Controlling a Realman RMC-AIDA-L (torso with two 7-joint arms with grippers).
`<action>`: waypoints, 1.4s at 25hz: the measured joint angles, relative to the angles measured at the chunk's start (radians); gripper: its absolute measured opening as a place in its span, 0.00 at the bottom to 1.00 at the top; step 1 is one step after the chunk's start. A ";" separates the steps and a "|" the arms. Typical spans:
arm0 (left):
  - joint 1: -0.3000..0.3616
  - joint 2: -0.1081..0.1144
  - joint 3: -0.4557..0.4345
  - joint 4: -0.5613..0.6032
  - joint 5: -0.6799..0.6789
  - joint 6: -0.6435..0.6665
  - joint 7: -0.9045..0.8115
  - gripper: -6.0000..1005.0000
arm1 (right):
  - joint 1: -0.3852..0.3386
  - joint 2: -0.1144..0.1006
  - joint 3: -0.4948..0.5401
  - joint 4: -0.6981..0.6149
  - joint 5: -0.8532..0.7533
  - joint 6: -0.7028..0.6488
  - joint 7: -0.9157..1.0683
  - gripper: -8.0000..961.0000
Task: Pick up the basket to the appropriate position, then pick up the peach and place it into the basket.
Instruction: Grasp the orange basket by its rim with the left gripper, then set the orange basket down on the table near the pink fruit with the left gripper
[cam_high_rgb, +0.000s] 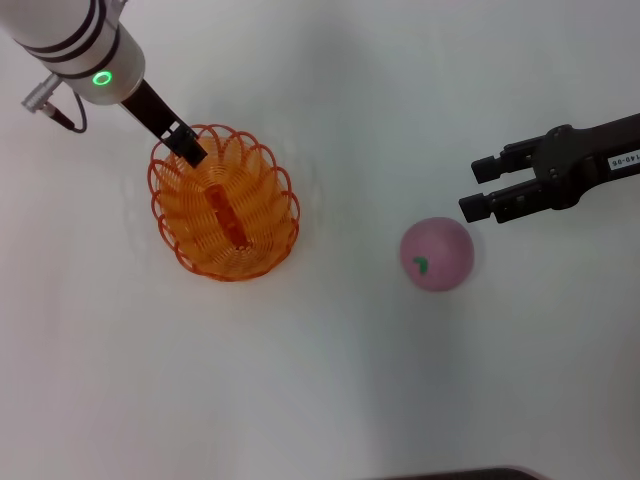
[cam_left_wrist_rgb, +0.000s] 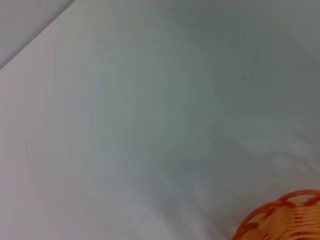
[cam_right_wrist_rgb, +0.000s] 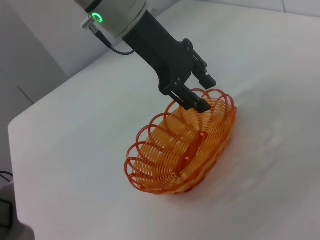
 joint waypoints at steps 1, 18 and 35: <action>0.000 0.000 -0.001 0.000 0.000 -0.001 0.000 0.64 | 0.000 0.000 0.000 0.000 0.000 0.000 0.000 0.84; 0.004 -0.003 -0.003 0.002 0.000 0.001 0.007 0.11 | 0.001 0.002 0.000 0.000 0.000 0.010 -0.002 0.84; 0.096 0.074 -0.541 0.134 -0.225 0.305 0.064 0.06 | -0.002 0.009 0.000 0.000 0.000 0.023 -0.007 0.84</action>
